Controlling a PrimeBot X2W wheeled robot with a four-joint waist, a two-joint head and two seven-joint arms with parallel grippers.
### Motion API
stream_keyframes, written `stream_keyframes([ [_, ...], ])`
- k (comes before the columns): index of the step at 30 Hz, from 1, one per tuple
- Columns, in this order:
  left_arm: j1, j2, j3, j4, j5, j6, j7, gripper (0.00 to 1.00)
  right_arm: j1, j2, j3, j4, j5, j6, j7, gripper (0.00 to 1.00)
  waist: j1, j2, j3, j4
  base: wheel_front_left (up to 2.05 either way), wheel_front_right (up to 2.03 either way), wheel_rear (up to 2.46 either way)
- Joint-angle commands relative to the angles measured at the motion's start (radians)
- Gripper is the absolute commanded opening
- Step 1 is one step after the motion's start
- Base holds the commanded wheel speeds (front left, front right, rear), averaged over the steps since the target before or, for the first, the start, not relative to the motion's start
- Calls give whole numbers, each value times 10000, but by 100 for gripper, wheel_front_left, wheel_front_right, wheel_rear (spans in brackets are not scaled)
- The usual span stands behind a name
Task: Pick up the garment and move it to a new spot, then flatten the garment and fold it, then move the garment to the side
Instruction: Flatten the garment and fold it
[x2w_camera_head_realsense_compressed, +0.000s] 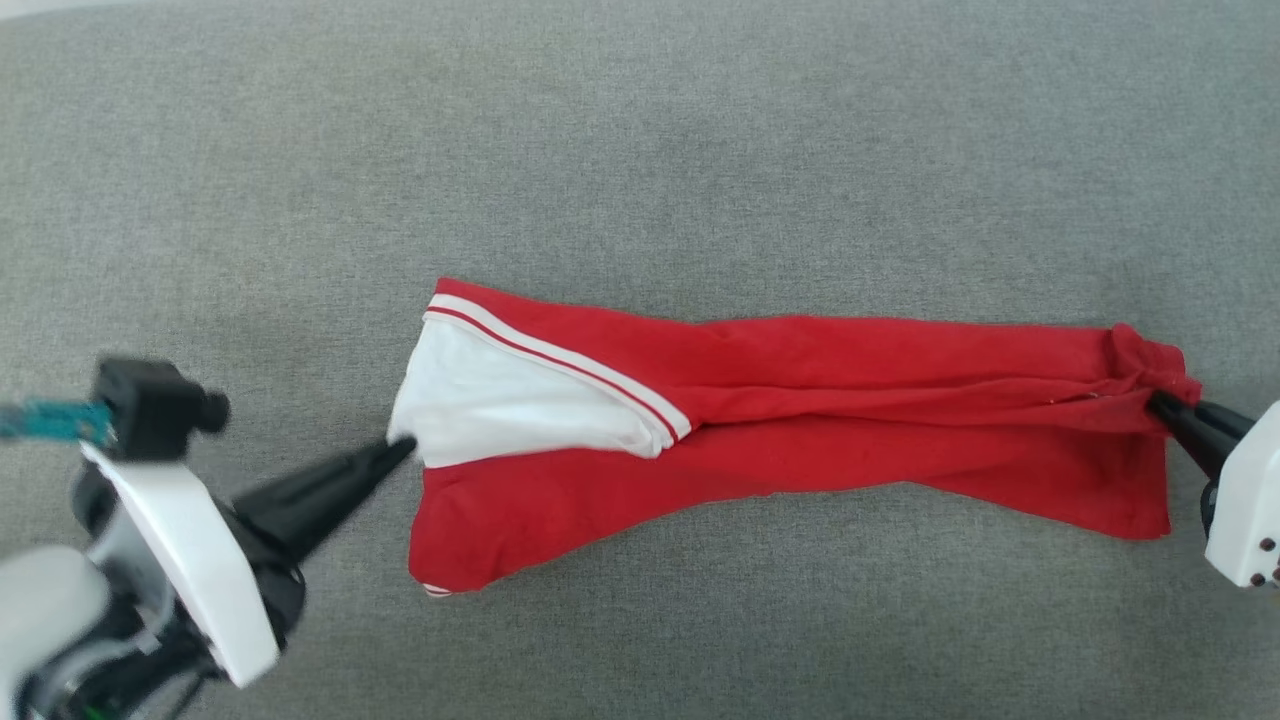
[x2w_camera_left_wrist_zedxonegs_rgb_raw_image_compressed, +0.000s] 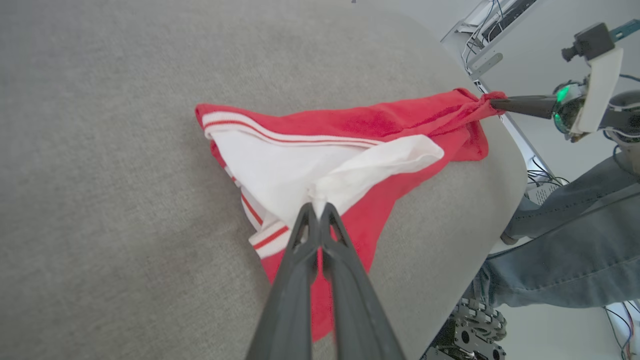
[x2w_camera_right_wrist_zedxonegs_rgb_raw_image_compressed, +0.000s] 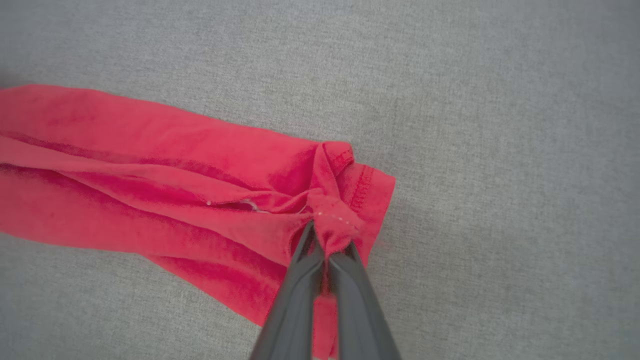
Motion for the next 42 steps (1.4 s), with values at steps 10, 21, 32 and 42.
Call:
stream_keyframes([
  [10, 926, -1451, -4, 1495, 188, 24, -68, 0, -441, 814, 44, 1269, -563, -2, -625, 0, 0, -1, 275, -51, 0, 0, 0],
  [21, 1398, -1926, -4, 2270, 845, 24, -981, 100, -230, 452, -184, 1506, -340, -2, -899, 100, 0, -1, -83, 228, 0, 0, 0],
  [32, 3979, -3392, 3293, 3185, 1854, 24, -1378, 100, 648, 477, -1866, 1810, 158, -2, -10, 100, 0, -1, -918, 1336, 0, 0, 0],
  [42, 6296, -5933, 7267, 3930, 5529, 24, -1378, 100, 356, 728, -1969, 3008, 258, -2, 357, 100, 0, -1, -1257, 1985, 0, 0, 0],
])
